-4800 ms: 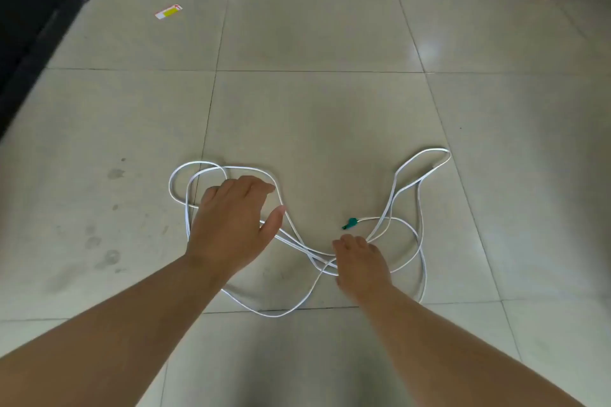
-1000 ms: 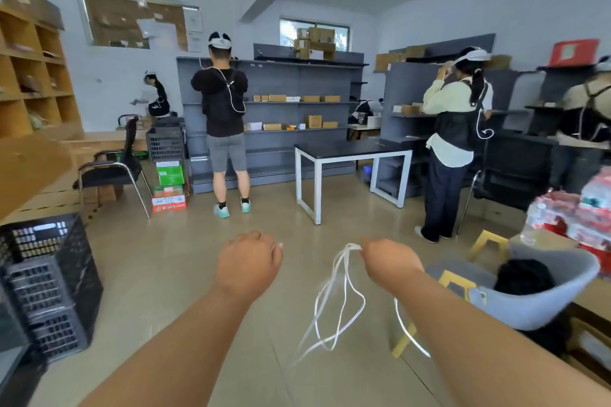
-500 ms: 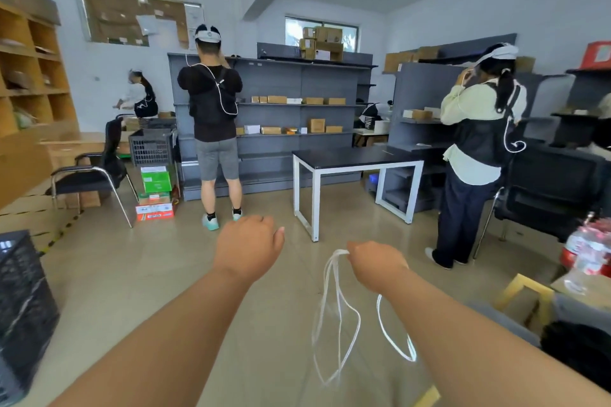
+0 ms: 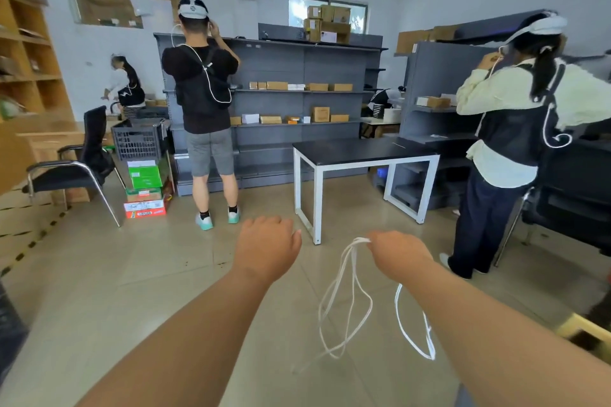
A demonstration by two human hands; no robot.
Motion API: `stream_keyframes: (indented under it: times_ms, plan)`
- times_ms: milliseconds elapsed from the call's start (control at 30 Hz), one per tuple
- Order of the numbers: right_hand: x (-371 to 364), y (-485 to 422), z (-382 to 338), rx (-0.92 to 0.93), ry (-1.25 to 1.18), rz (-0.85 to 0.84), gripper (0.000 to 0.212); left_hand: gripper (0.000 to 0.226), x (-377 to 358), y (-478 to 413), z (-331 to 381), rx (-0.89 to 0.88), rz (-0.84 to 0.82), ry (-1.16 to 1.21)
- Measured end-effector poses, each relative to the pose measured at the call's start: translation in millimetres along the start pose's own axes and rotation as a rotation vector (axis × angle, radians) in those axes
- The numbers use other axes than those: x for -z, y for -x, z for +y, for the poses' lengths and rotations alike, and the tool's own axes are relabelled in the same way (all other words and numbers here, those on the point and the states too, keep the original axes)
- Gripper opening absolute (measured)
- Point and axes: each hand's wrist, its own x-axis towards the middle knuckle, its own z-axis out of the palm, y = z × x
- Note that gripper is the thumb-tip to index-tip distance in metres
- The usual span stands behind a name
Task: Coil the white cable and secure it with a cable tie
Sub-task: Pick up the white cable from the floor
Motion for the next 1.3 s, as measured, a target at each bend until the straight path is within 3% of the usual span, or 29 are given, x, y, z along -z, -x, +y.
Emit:
stream_keyframes:
  times_ms: [333,633,1300]
  plan:
    - [-33.6,-210.8,69.2,-0.078,0.041,-0.008,0.03,0.036,-106.3,-209.5,3.1,-0.098,-0.019,0.033]
    - [-43.3,-347.0,135.5,-0.162,0.044,0.034,0.027,0.039,-178.0,-356.8,27.2,-0.119,-0.032,0.067]
    - [-114.9,-692.9,339.9,-0.039,0.069,0.092,0.011,0.037,-362.0,-702.7,140.4,0.01,-0.028,0.129]
